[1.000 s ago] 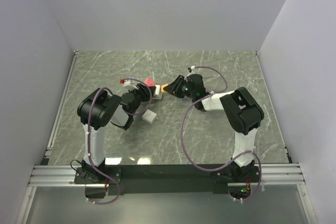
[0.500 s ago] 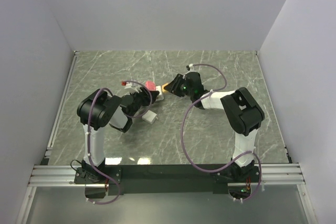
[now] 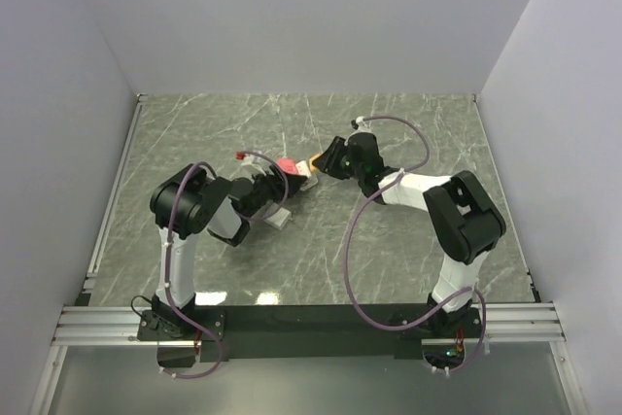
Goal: Insert the plug
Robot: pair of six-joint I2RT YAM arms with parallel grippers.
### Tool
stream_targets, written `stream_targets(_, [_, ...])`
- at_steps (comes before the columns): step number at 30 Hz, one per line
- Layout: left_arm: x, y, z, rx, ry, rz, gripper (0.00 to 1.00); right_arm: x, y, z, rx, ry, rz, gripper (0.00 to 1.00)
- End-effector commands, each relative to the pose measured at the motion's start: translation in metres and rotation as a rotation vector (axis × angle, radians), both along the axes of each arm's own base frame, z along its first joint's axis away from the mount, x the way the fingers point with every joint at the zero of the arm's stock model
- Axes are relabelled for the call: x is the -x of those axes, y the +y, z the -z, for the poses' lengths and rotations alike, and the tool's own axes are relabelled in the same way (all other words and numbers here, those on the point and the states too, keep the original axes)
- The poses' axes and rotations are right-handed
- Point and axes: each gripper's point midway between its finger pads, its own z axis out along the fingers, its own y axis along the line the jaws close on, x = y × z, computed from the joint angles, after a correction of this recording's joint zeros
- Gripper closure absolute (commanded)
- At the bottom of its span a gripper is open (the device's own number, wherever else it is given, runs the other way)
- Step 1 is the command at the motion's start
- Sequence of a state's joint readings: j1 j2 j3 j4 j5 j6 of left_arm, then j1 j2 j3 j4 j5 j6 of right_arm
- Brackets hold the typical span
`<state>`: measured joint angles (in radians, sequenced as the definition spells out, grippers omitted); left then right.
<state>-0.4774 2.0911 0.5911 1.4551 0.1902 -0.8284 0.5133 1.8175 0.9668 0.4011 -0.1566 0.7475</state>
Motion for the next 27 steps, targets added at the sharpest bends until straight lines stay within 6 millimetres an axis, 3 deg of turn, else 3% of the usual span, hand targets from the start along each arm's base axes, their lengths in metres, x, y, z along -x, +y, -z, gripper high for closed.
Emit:
stream_targets(1, [0.080, -0.056, 0.030, -0.010, 0.117, 0.360, 0.28, 0.034, 0.034, -0.021, -0.025, -0.031, -0.145, 1.00])
stream_targets(10, [0.094, -0.033, 0.023, -0.051, 0.102, 0.293, 0.14, 0.039, 0.038, -0.021, 0.013, -0.044, -0.144, 1.00])
stream_targets(12, [0.097, -0.027, 0.017, -0.047, 0.091, 0.275, 0.13, 0.040, 0.039, -0.018, 0.038, -0.045, -0.139, 1.00])
stream_targets(19, [0.103, -0.008, 0.029, -0.130, 0.175, 0.202, 0.11, 0.045, 0.040, -0.017, 0.098, -0.059, -0.122, 1.00])
stream_targets(23, [0.105, -0.004, 0.022, -0.157, 0.183, 0.197, 0.10, 0.050, 0.039, -0.026, 0.096, -0.080, -0.121, 1.00])
stream_targets(26, [0.108, -0.002, 0.004, -0.150, 0.156, 0.196, 0.09, 0.054, 0.037, -0.032, 0.121, -0.100, -0.111, 1.00])
stream_targets(27, [0.111, 0.002, 0.010, -0.171, 0.189, 0.189, 0.09, 0.056, 0.036, -0.036, 0.121, -0.107, -0.113, 1.00])
